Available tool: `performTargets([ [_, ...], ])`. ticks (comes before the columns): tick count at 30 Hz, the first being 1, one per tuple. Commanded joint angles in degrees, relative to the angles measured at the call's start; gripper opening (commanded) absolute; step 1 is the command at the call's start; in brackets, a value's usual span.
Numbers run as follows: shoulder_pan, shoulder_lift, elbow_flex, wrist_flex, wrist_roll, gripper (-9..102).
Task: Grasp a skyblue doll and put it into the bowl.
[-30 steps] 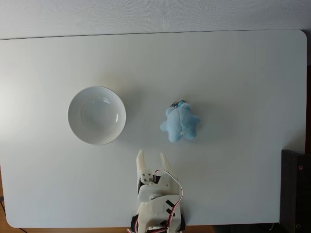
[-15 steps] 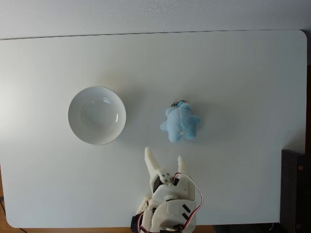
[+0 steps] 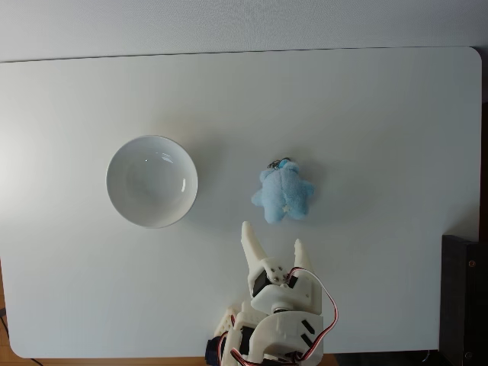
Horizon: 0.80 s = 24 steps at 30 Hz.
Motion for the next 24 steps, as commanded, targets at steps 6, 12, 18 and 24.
performTargets([
  [6,0.8,-16.9,-12.7,0.2,0.2,45],
  [12,2.5,-26.3,-16.6,0.4,0.2,45],
  [18,3.6,-31.0,-16.3,0.4,0.2,45],
  [24,3.6,-35.0,-16.3,0.4,0.2,45],
])
